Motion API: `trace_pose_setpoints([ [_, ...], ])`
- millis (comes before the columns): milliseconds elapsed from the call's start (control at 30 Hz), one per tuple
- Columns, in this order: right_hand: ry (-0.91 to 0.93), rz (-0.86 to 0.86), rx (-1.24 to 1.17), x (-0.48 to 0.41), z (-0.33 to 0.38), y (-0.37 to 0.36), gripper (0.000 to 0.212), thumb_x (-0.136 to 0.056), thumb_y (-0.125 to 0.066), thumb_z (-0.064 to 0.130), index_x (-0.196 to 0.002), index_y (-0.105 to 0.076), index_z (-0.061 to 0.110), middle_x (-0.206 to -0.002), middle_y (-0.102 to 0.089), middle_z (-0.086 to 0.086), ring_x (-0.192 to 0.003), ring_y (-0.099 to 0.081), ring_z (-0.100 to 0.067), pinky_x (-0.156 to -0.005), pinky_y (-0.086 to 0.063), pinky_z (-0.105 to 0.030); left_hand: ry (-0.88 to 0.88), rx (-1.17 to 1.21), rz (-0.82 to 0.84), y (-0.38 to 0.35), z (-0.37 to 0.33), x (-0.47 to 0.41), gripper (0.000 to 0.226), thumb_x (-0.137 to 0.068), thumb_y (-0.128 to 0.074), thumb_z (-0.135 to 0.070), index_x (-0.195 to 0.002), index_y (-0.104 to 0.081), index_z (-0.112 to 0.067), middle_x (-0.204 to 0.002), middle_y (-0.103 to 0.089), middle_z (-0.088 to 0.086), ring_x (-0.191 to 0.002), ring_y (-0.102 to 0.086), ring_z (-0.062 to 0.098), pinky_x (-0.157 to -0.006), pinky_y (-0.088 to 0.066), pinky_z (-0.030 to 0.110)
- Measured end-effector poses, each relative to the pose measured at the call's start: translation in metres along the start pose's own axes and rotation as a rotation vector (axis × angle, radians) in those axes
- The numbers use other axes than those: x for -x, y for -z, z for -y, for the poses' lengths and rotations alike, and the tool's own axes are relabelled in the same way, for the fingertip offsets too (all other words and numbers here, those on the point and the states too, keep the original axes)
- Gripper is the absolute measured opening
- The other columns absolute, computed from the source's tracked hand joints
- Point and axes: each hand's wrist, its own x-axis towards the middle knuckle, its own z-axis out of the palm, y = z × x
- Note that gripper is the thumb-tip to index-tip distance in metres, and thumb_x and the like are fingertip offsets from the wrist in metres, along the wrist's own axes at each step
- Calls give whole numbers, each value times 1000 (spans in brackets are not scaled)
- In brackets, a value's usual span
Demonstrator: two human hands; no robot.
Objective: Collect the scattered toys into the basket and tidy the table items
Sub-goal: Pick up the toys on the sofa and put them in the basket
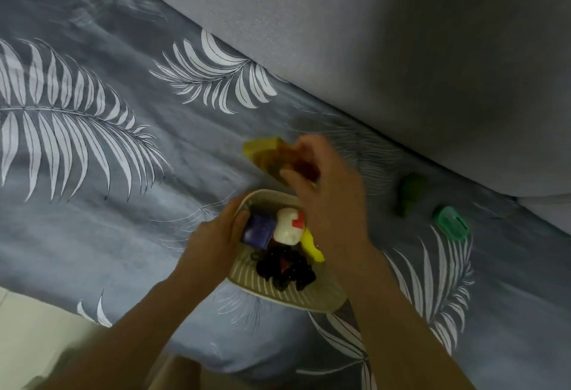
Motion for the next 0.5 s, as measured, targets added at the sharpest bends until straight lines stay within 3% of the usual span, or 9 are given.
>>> trace_pose_setpoints([
  [100, -41, -63, 77, 52, -18, 19, 25, -87, -64, 40, -109, -53, 37, -98, -62, 23, -83, -57, 11, -76, -44, 0, 9, 29, -51, 9, -4, 3, 49, -92, -25, -48, -138, -36, -36, -80, -61, 2, -67, -58, 17, -63, -46, 28],
  [167, -44, -16, 119, 81, -30, 12, 25, -84, -62, 45, -107, -56, 37, -95, -65, 21, -78, -54, 13, -73, -43, 2, 3, -12, -60, 9, -15, 4, 46, -95, -30, -41, -139, -36, -29, -76, -59, 1, -63, -57, 16, -59, -47, 28],
  [267, -1, 104, 237, 104, -38, -12, 16, -87, -54, 45, -100, -59, 36, -86, -69, 18, -77, -63, 2, -73, -51, -12, -30, -44, -104, 1, -32, 4, 41, -99, -32, -33, -139, -37, -27, -77, -57, 0, -62, -53, 11, -56, -42, 21],
  [333, 15, 161, 294, 104, -42, -20, 33, -86, -38, 49, -99, -64, 34, -84, -71, 14, -76, -67, -7, -69, -57, -22, -91, -95, -123, -7, -44, 4, 39, -100, -33, -29, -138, -39, -27, -74, -52, -7, -60, -47, 2, -56, -35, 13],
  [433, -126, 427, 222, 97, -61, -21, 67, -80, -15, 60, -120, -60, 31, -113, -68, 3, -106, -62, -21, -94, -50, -38, -121, -109, -94, -26, -56, 4, 37, -100, -33, -30, -136, -41, -27, -79, -52, -8, -64, -46, -5, -61, -33, 7],
  [500, -199, 542, 317, 97, -78, -21, 67, -84, -14, 64, -128, -53, 32, -127, -61, 0, -121, -53, -24, -105, -40, -37, -122, -104, -90, -37, -59, 4, 38, -100, -29, -39, -135, -39, -30, -79, -55, -9, -67, -54, 0, -62, -42, 13],
])
